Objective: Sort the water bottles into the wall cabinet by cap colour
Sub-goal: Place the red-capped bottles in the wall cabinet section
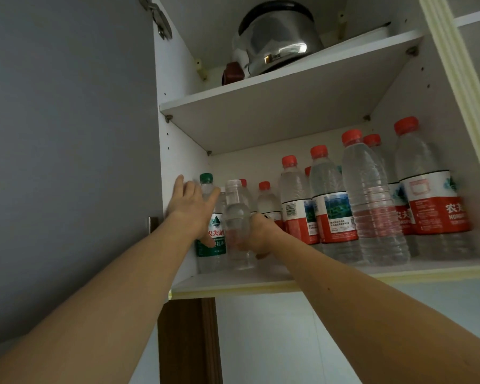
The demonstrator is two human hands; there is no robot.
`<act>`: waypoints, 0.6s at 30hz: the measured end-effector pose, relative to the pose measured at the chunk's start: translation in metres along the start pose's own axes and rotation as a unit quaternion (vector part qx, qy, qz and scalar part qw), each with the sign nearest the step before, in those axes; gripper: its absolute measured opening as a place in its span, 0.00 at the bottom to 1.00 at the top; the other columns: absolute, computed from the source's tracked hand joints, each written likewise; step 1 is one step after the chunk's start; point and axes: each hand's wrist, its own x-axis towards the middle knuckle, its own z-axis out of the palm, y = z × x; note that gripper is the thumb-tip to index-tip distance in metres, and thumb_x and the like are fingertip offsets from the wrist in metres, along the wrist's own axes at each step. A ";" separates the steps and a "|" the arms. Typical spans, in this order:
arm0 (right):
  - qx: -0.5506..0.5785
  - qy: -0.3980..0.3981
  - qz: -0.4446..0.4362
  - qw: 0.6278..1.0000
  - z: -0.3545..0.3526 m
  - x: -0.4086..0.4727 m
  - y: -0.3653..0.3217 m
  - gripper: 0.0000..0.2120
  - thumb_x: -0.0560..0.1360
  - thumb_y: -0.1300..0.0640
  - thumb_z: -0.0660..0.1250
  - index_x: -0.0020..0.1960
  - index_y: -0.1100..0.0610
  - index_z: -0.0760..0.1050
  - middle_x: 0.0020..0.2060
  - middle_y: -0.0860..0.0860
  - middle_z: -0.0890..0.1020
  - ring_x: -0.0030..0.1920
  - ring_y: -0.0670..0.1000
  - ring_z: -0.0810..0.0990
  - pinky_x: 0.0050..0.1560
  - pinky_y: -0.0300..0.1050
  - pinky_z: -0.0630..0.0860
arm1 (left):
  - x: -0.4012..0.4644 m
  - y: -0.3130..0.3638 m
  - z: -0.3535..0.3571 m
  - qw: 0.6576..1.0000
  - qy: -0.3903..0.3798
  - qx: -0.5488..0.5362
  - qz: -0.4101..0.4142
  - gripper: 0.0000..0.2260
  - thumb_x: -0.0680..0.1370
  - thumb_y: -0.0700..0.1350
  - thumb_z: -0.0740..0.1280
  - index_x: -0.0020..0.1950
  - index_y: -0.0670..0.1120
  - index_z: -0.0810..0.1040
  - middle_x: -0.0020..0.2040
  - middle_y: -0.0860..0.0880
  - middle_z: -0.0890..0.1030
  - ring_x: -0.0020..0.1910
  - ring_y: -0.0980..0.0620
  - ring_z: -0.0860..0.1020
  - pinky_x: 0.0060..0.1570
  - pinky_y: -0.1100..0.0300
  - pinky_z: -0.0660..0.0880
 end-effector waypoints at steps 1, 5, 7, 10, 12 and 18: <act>0.005 0.005 -0.007 1.000 0.001 0.000 0.001 0.12 0.79 0.53 0.70 0.59 0.57 0.78 0.50 0.55 0.81 0.49 0.54 0.82 0.47 0.46 0.82 | 0.000 0.000 0.001 1.000 0.000 0.008 -0.001 0.60 0.64 0.73 0.73 0.81 0.51 0.42 0.77 0.34 0.60 0.78 0.35 0.56 0.76 0.35 0.41; 0.001 0.028 -0.017 0.999 0.002 0.001 0.003 0.14 0.78 0.55 0.71 0.61 0.58 0.78 0.53 0.56 0.82 0.53 0.54 0.81 0.59 0.51 0.80 | 0.002 0.000 0.001 1.000 0.003 0.026 -0.006 0.60 0.64 0.75 0.70 0.82 0.50 0.39 0.78 0.34 0.58 0.79 0.35 0.53 0.76 0.35 0.41; -0.005 0.031 -0.019 0.999 0.002 0.001 0.005 0.15 0.78 0.55 0.71 0.62 0.58 0.78 0.54 0.56 0.82 0.54 0.54 0.81 0.59 0.50 0.79 | 0.002 0.000 0.001 0.999 0.003 0.032 -0.006 0.61 0.64 0.75 0.69 0.82 0.49 0.39 0.79 0.34 0.58 0.79 0.35 0.52 0.76 0.35 0.41; 0.000 0.035 -0.020 0.999 0.004 0.001 0.007 0.16 0.77 0.54 0.72 0.62 0.58 0.78 0.54 0.55 0.83 0.54 0.54 0.81 0.59 0.49 0.78 | 0.000 0.000 0.003 0.999 0.000 0.040 -0.006 0.61 0.64 0.76 0.68 0.82 0.49 0.38 0.79 0.35 0.57 0.79 0.35 0.52 0.76 0.35 0.41; 0.003 0.031 -0.019 0.999 0.006 0.001 0.008 0.16 0.77 0.54 0.73 0.62 0.57 0.78 0.54 0.55 0.83 0.54 0.54 0.81 0.60 0.51 0.78 | -0.002 0.000 0.004 0.999 0.000 0.039 -0.006 0.61 0.65 0.76 0.68 0.82 0.48 0.38 0.79 0.35 0.57 0.79 0.35 0.52 0.76 0.35 0.41; 0.010 0.051 -0.029 0.998 0.005 -0.003 0.009 0.16 0.76 0.51 0.73 0.61 0.57 0.79 0.53 0.53 0.83 0.53 0.52 0.80 0.55 0.46 0.77 | -0.011 -0.003 -0.002 1.000 0.001 0.014 -0.003 0.56 0.69 0.72 0.69 0.82 0.47 0.43 0.78 0.36 0.60 0.78 0.36 0.58 0.77 0.37 0.44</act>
